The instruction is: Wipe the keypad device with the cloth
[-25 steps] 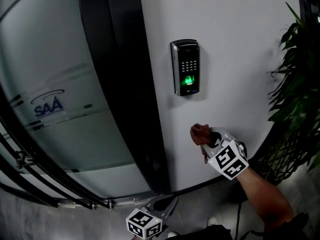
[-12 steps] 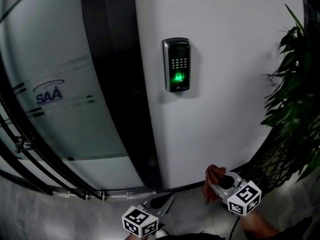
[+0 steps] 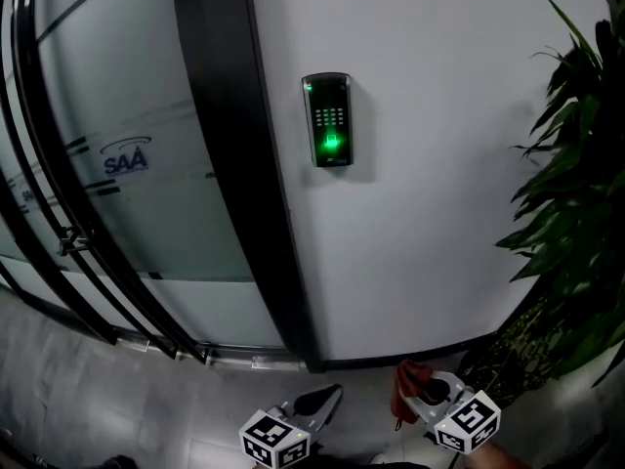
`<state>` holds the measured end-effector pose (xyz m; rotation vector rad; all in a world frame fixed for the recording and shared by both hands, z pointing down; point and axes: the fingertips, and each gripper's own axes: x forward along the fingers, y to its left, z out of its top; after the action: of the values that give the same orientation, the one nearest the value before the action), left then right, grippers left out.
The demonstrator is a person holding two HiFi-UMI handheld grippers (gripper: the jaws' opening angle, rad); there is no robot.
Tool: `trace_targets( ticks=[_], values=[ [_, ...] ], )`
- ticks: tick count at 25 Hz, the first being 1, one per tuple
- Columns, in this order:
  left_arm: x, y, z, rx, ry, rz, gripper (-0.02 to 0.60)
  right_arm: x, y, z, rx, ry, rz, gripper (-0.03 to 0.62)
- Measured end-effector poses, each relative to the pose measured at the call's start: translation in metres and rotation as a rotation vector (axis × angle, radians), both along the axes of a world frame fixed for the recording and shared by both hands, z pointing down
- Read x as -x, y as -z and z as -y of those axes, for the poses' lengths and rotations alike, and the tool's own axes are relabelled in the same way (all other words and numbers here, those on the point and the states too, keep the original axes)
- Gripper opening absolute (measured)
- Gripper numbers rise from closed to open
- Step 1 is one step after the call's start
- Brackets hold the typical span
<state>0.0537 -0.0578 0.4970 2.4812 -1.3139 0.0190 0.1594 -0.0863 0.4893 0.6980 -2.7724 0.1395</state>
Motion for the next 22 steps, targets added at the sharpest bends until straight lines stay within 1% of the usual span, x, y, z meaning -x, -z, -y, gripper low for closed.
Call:
trace_targets(
  ticks=[4,7,9,13,17,22],
  values=[
    [-0.023,-0.004,-0.021,0.041,0.041,-0.026,0.017,-0.014,-0.006,-0.010,0.005,0.048,0.009,0.055],
    [-0.033,-0.010,-0.031,0.064,0.046,-0.026,0.017,-0.019,-0.012,-0.016,0.026,0.067,0.023,0.054],
    [-0.035,-0.011,-0.033,0.066,0.040,-0.018,0.017,-0.022,-0.011,-0.018,0.025,0.060,0.033,0.054],
    [-0.026,-0.004,-0.027,0.056,0.015,-0.003,0.017,-0.018,-0.008,-0.014,0.022,0.023,0.046,0.055],
    [-0.006,0.008,-0.021,0.040,-0.003,0.015,0.017,-0.003,-0.005,-0.012,0.033,-0.004,0.056,0.054],
    [0.017,0.011,-0.010,0.036,-0.041,0.027,0.017,0.019,-0.005,-0.006,0.026,-0.040,0.061,0.054]
  ],
)
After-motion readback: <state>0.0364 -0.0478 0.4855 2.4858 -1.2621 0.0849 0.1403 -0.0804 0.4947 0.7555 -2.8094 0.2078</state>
